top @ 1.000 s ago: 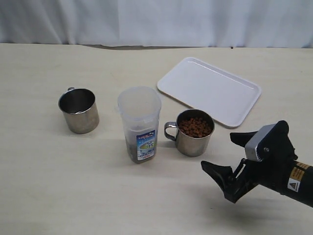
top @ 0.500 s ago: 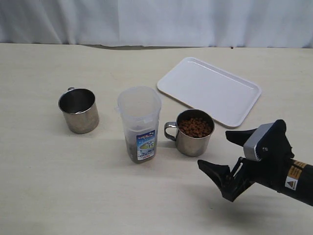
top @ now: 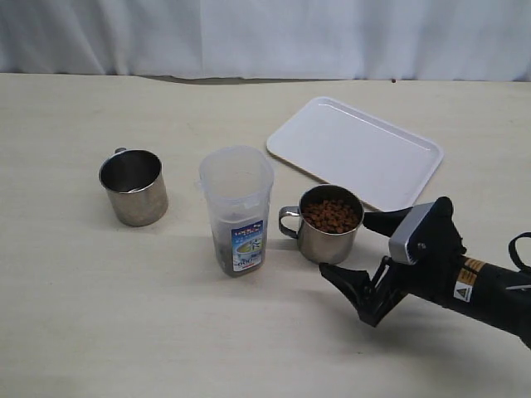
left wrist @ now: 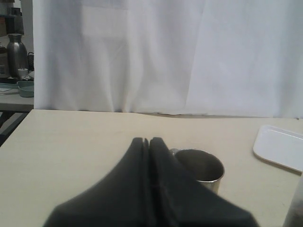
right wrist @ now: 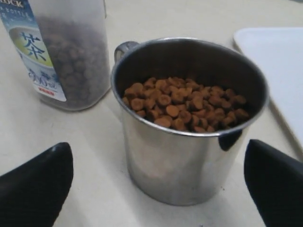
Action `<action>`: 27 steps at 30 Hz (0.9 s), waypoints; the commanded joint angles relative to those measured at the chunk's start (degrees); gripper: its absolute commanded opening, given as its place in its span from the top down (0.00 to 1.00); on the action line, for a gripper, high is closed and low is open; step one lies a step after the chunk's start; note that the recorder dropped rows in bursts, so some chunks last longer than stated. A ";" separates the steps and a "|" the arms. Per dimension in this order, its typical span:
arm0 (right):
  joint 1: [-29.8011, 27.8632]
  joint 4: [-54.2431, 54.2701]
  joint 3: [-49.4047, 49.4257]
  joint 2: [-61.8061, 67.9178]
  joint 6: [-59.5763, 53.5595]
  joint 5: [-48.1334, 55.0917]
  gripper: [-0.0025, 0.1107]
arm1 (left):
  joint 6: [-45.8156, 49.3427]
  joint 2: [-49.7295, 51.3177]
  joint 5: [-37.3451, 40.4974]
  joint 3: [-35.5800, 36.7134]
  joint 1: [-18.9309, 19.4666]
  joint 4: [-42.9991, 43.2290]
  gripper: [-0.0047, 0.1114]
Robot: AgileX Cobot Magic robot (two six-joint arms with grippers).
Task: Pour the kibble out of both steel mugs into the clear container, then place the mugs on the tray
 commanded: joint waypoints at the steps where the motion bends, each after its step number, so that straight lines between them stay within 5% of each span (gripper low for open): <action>1: -0.45 -2.54 -2.14 3.19 -0.36 -1.10 0.22 | -0.12 -0.15 -0.71 0.15 0.12 -0.27 0.96; 27: -0.45 -4.69 -11.63 8.41 6.38 -1.10 0.22 | -0.12 -0.15 -0.71 0.15 0.12 -0.27 0.96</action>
